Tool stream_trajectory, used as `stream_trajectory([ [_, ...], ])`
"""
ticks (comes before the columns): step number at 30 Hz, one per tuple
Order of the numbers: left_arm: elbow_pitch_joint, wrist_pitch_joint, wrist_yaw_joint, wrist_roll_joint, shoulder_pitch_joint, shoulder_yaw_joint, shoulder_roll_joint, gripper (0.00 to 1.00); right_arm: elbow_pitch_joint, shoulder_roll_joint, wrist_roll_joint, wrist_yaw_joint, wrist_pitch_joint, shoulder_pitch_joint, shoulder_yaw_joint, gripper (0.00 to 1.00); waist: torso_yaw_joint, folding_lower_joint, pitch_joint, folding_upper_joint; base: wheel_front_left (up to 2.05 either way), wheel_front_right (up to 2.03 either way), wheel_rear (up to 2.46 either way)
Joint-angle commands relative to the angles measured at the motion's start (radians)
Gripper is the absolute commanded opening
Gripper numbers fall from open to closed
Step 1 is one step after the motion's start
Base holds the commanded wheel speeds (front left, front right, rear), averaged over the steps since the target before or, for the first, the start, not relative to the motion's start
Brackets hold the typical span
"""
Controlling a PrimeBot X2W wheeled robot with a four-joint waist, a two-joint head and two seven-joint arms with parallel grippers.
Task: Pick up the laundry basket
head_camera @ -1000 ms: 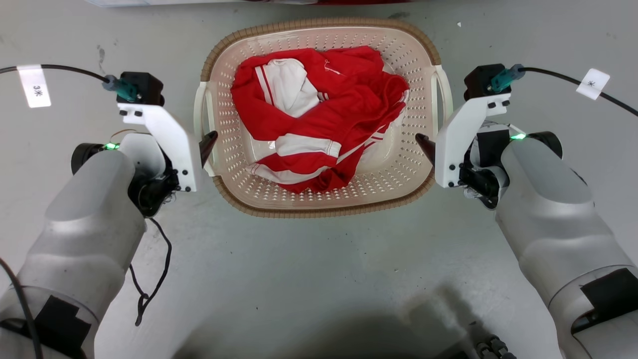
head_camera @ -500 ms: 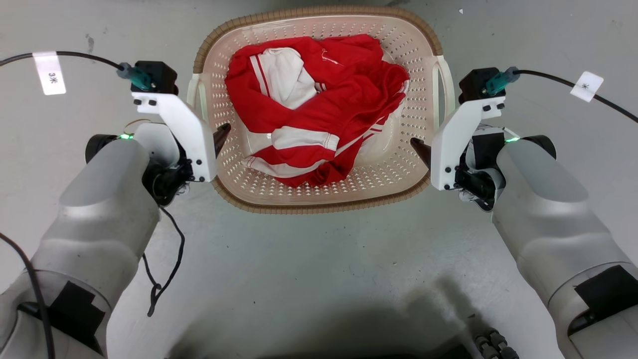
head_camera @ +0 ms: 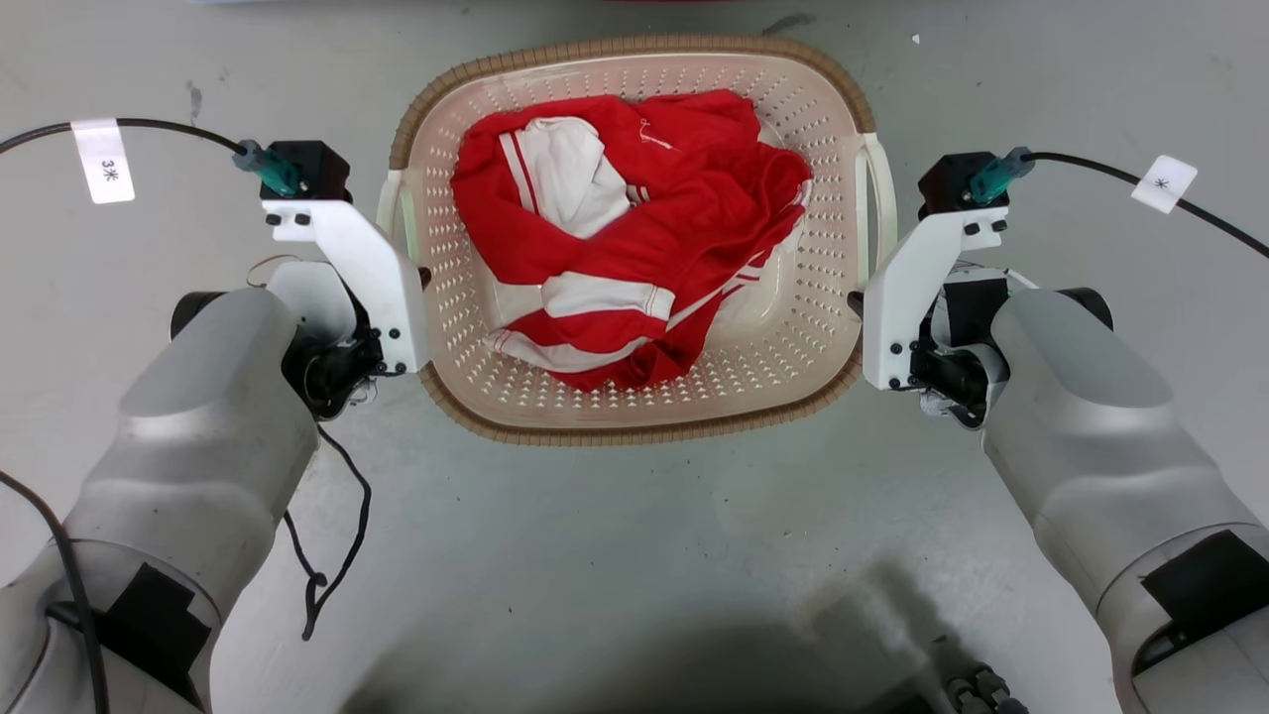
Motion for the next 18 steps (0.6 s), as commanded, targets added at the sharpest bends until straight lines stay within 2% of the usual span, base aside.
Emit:
stream_trajectory([
  [1, -0.007, 0.005, -0.005, -0.010, -0.007, -0.009, -0.024, 0.00, -0.003, 0.017, 0.010, 0.003, 0.009, -0.010, 0.015, 0.00, -0.001, 0.0000, -0.009, 0.0000, 0.00, 0.00, 0.00],
  [9, 0.027, 0.045, -0.008, -0.054, 0.016, -0.031, -0.054, 0.00, -0.002, 0.020, 0.058, 0.004, 0.080, 0.018, 0.067, 0.00, 0.001, 0.0000, -0.071, 0.0000, 0.00, 0.00, 0.00],
  [18, 0.059, 0.150, -0.010, -0.114, 0.062, -0.056, -0.102, 0.00, -0.003, 0.026, 0.130, 0.008, 0.222, 0.059, 0.124, 0.00, 0.012, 0.0000, -0.210, 0.0000, 0.00, 0.00, 0.00],
])
